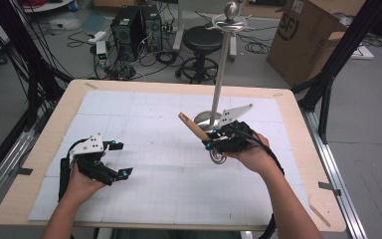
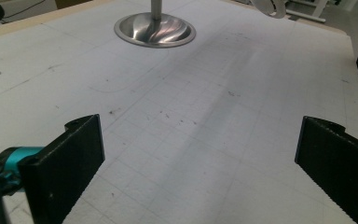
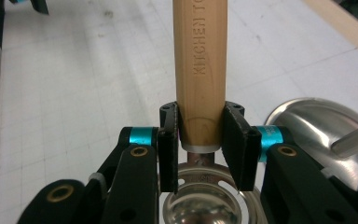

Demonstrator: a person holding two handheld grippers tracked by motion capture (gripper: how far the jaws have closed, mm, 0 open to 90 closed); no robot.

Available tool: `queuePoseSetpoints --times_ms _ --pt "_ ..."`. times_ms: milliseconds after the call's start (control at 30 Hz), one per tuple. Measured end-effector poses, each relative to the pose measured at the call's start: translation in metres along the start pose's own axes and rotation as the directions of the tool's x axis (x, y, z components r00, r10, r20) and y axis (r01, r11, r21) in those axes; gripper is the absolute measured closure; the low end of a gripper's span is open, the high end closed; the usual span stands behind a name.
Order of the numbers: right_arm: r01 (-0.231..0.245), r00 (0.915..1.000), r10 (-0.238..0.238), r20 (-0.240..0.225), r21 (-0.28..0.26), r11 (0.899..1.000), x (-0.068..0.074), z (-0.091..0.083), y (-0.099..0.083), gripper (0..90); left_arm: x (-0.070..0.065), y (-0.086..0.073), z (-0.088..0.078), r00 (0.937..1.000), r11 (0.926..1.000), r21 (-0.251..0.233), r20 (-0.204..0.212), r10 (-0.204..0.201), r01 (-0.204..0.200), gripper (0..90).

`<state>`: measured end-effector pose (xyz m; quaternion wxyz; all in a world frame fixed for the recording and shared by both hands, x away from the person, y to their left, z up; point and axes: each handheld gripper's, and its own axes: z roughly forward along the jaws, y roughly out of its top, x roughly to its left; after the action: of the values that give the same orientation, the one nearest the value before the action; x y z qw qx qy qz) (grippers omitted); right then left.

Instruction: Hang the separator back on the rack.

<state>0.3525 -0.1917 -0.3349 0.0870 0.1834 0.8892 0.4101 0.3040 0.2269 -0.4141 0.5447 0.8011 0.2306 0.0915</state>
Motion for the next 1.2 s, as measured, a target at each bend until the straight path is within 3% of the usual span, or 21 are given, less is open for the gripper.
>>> queuePoseSetpoints --times_ms 500,733,1100,1200 --pt "-0.02 0.999 0.024 0.038 -0.088 0.996 -0.003 -0.025 -0.005 68.8 0.001 0.0 0.0 0.9999 0.9999 -0.011 0.013 -0.004 0.004 1.9" --pt "-0.027 0.998 0.033 0.053 -0.104 0.994 -0.003 -0.032 -0.006 68.8 0.0 0.0 -0.001 0.9999 0.9999 -0.013 0.016 -0.003 0.003 1.9" --pt "-0.019 0.9945 0.04 0.096 -0.214 0.977 -0.004 -0.05 -0.007 68.8 0.001 0.0 0.0 0.9999 0.9999 -0.013 0.009 -0.007 0.007 1.9" --pt "-0.01 0.9928 0.036 0.114 -0.221 0.975 -0.004 -0.056 -0.008 68.8 0.002 0.0 0.001 1.0 0.9999 -0.014 0.008 -0.005 0.005 1.9"
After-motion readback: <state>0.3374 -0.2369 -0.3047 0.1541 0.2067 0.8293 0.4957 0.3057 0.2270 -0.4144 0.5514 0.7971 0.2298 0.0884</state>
